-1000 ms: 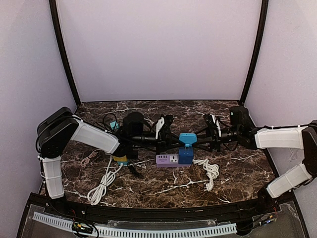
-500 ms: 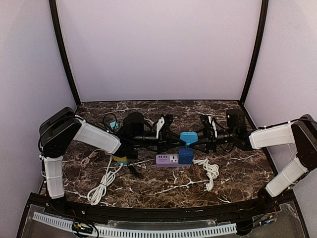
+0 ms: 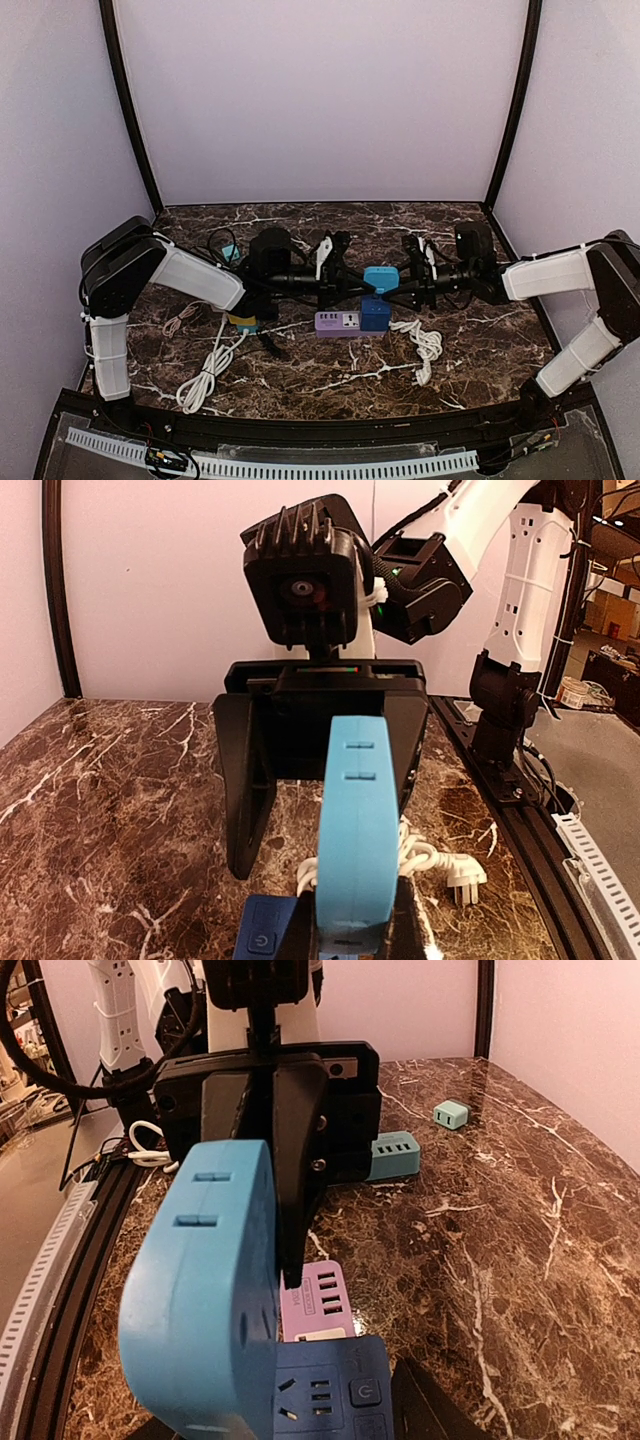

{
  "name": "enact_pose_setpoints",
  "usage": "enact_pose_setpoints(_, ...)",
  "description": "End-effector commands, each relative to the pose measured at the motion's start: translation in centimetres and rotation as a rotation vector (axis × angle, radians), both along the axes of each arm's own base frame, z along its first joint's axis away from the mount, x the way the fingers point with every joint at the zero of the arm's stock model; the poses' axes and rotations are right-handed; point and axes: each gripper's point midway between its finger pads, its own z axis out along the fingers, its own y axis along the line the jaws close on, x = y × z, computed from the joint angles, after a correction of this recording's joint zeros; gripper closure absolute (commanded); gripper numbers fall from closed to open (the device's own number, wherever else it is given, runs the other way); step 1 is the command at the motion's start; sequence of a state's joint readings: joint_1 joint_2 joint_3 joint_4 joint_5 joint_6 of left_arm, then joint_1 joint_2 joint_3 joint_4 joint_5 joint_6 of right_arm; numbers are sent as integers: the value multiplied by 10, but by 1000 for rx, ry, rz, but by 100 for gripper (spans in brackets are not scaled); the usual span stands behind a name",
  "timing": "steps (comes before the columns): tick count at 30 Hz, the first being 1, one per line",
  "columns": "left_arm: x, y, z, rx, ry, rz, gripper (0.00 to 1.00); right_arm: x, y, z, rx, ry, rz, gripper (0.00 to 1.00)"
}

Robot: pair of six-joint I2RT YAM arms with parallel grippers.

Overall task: Insert the plug
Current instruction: Adjust the plug.

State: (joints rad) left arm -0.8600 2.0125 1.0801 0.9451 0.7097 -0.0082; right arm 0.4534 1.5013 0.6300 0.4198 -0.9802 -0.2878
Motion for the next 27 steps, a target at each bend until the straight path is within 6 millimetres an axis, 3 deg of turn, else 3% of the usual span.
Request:
enact_pose_setpoints(1, 0, -2, 14, -35, -25, -9, 99, 3, -4, 3, -25, -52, -36, 46)
enact_pose_setpoints(8, 1, -2, 6, -9, -44, 1, 99, -10, -3, 18, -8, -49, 35, 42)
enact_pose_setpoints(13, 4, 0, -5, 18, -85, 17, 99, -11, -2, 28, 5, -70, 45, 53)
enact_pose_setpoints(18, 6, 1, -15, 47, -79, 31, 99, -4, -2, 28, -2, -76, 32, 57)
enact_pose_setpoints(27, 15, 0, -23, 58, -73, 51, 99, 1, -1, 18, -17, -71, 37, 90)
